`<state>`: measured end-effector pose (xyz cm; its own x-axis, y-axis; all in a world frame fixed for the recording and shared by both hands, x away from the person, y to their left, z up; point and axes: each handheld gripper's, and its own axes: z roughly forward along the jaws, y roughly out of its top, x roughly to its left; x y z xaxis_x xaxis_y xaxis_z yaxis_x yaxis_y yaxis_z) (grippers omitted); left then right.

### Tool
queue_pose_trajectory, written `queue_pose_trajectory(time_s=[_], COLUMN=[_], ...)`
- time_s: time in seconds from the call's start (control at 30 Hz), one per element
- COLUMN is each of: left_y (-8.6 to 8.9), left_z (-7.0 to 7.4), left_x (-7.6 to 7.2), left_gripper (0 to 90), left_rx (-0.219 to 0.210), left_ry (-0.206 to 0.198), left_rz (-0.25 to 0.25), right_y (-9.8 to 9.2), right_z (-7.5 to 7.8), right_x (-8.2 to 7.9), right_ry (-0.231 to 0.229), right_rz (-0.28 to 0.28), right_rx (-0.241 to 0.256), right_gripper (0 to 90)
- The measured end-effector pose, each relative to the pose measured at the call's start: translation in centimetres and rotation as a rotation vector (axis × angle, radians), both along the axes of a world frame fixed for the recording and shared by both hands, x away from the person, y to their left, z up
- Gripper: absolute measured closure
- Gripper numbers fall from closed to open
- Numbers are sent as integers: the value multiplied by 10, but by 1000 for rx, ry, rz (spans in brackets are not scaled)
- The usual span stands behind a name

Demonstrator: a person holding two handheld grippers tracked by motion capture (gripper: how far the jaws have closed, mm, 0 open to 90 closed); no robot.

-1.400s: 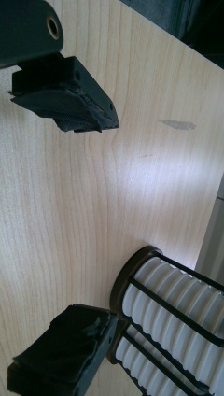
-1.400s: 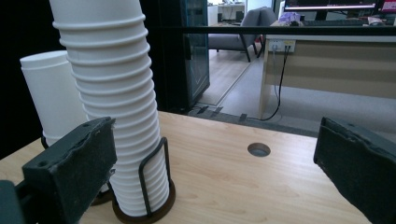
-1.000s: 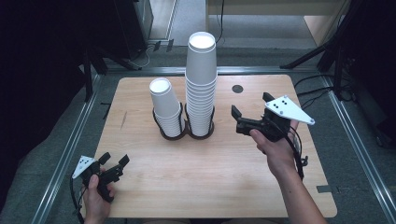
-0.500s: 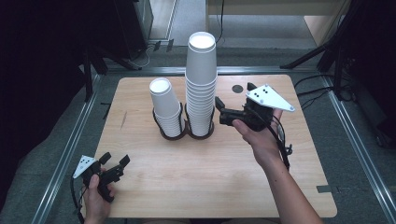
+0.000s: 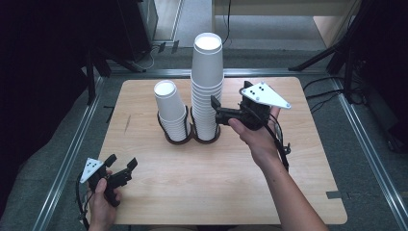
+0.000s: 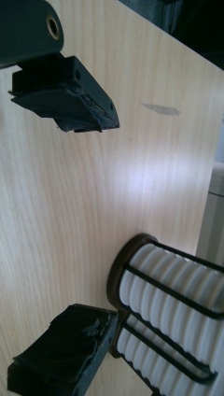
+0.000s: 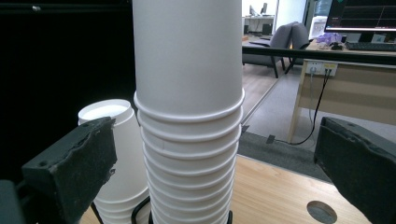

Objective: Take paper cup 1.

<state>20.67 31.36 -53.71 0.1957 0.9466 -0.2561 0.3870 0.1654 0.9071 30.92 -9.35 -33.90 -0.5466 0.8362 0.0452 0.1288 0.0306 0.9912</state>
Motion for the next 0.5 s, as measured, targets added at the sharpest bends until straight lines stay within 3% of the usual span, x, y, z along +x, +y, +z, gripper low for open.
queue_pose_trajectory(time_s=[0.5], left_y=[-56], left_z=[49], left_x=[22], left_gripper=[79], left_rx=[23], left_ry=[-77], left_rz=[-101], right_y=[-2], right_z=[11], right_x=[3], right_ry=[-14], right_rz=[-10], right_rx=[14], right_gripper=[0])
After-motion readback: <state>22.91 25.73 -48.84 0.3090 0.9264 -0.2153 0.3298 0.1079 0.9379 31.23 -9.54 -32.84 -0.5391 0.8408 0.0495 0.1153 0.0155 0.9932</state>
